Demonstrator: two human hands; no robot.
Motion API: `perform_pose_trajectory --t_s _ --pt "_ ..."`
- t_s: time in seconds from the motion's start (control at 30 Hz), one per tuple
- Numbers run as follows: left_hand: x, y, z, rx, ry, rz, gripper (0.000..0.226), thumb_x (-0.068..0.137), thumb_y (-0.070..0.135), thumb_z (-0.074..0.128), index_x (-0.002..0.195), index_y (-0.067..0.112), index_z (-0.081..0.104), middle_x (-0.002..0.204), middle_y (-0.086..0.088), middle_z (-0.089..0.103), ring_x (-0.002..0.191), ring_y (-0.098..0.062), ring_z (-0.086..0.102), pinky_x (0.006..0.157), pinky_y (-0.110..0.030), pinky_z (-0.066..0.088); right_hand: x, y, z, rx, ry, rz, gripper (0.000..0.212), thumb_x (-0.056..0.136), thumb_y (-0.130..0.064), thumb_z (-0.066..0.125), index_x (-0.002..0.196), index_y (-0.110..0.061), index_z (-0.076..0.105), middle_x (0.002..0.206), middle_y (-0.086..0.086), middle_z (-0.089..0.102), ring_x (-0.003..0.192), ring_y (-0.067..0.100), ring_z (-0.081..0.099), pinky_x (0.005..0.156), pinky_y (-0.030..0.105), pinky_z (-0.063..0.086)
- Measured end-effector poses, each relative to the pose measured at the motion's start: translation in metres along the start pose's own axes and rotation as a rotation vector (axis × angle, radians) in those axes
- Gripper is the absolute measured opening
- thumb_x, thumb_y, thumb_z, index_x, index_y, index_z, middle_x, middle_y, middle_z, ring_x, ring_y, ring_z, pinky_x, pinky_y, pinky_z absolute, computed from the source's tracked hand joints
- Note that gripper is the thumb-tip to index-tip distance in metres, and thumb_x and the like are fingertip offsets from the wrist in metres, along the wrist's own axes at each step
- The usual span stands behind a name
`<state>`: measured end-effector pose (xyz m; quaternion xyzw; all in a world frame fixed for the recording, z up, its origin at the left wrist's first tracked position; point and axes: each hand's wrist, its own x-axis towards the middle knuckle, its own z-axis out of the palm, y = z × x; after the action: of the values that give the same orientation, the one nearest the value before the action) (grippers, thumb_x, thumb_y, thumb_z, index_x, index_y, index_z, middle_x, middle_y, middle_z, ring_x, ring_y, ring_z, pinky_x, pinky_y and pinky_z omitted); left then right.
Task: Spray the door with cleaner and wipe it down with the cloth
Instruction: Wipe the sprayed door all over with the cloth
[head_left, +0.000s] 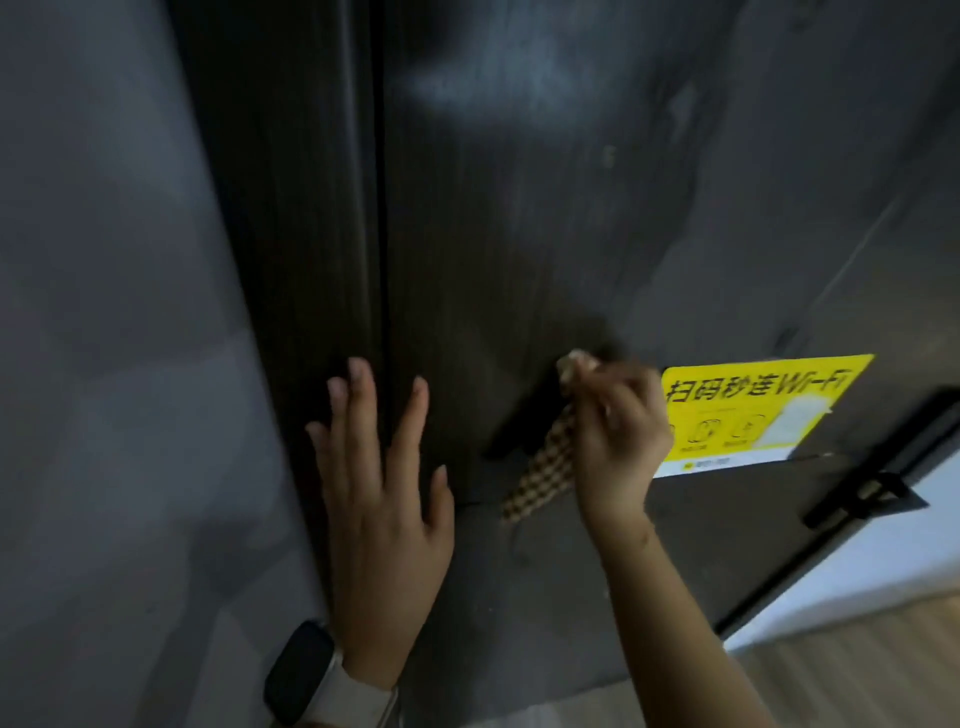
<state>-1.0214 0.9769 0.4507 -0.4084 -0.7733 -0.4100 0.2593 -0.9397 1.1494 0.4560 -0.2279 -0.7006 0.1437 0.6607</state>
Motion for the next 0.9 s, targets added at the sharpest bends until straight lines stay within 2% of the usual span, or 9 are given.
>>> perform_pose_trajectory --t_s 0.1,0.3,0.37,0.47,0.57,0.63,0.77,0.83,0.9 --pt "0.017 0.029 0.007 0.009 -0.073 0.166 0.083 0.083 0.014 0.072 0.153 0.018 0.027 0.163 -0.009 0.003 0.151 -0.025 0.000 0.123 -0.044 0.003 0.031 0.015 -0.020 0.036 0.096 0.123 0.007 0.085 0.003 0.073 0.091 0.001 0.075 0.084 0.005 0.054 0.078 0.016 0.058 0.079 0.021 0.047" --pt "0.060 0.107 0.049 0.043 -0.091 0.359 0.088 0.081 0.021 0.072 0.154 0.014 0.023 0.163 -0.009 -0.001 0.151 -0.026 -0.003 0.122 -0.048 0.006 0.043 0.046 -0.051 0.056 -0.008 0.115 0.013 0.082 0.009 0.071 0.083 -0.004 0.070 0.083 0.006 0.056 0.082 0.008 0.058 0.079 0.016 0.043" --pt "0.069 0.127 0.064 0.059 -0.059 0.346 0.091 0.081 0.025 0.071 0.154 0.011 0.020 0.163 -0.010 0.000 0.151 -0.027 -0.003 0.121 -0.049 0.006 0.053 0.054 -0.057 0.054 0.000 0.114 0.012 0.082 0.009 0.071 0.084 -0.003 0.071 0.083 0.007 0.057 0.081 0.007 0.057 0.078 0.015 0.043" --pt "0.079 0.144 0.088 0.101 -0.037 0.275 0.099 0.080 0.035 0.072 0.155 0.010 0.012 0.163 -0.012 -0.004 0.151 -0.028 -0.006 0.121 -0.051 0.004 0.082 0.094 -0.088 0.077 0.136 0.226 0.012 0.081 0.009 0.071 0.075 -0.001 0.069 0.079 0.012 0.057 0.079 0.000 0.056 0.079 0.013 0.043" --pt "0.085 0.147 0.108 0.261 -0.046 0.246 0.111 0.076 0.059 0.071 0.156 0.013 0.008 0.161 -0.016 -0.012 0.149 -0.033 -0.013 0.120 -0.053 -0.003 0.114 0.150 -0.129 0.085 0.259 0.318 0.012 0.082 0.003 0.072 0.077 -0.008 0.070 0.079 0.011 0.056 0.076 -0.002 0.054 0.079 0.020 0.047" --pt "0.086 0.148 0.117 0.329 -0.027 0.230 0.115 0.076 0.070 0.065 0.156 0.015 0.003 0.159 -0.015 -0.017 0.148 -0.034 -0.016 0.119 -0.052 -0.008 0.120 0.173 -0.140 0.097 0.300 0.343 0.010 0.085 -0.002 0.073 0.082 -0.012 0.071 0.082 0.007 0.055 0.076 -0.002 0.054 0.078 0.019 0.046" --pt "0.087 0.149 0.121 0.358 0.004 0.202 0.118 0.073 0.074 0.058 0.155 0.019 -0.006 0.158 -0.011 -0.023 0.147 -0.032 -0.019 0.119 -0.050 -0.012 0.099 0.173 -0.120 0.102 0.284 0.166 0.008 0.084 0.007 0.072 0.083 -0.001 0.072 0.085 0.011 0.055 0.080 0.003 0.055 0.075 0.014 0.045" --pt "0.088 0.150 0.121 0.382 -0.003 0.188 0.118 0.072 0.075 0.056 0.155 0.019 -0.007 0.159 -0.013 -0.021 0.147 -0.032 -0.019 0.119 -0.049 -0.012 0.083 0.158 -0.099 0.165 0.171 0.025 0.022 0.080 0.017 0.069 0.090 -0.002 0.071 0.092 0.012 0.055 0.086 0.012 0.060 0.079 0.020 0.047" --pt "0.088 0.151 0.121 0.417 -0.009 0.183 0.118 0.072 0.077 0.055 0.155 0.018 -0.006 0.160 -0.019 -0.014 0.147 -0.032 -0.019 0.119 -0.048 -0.013 0.070 0.140 -0.083 0.175 0.012 -0.138 0.032 0.080 0.016 0.067 0.103 -0.006 0.068 0.100 0.005 0.055 0.089 0.021 0.058 0.083 0.021 0.044"
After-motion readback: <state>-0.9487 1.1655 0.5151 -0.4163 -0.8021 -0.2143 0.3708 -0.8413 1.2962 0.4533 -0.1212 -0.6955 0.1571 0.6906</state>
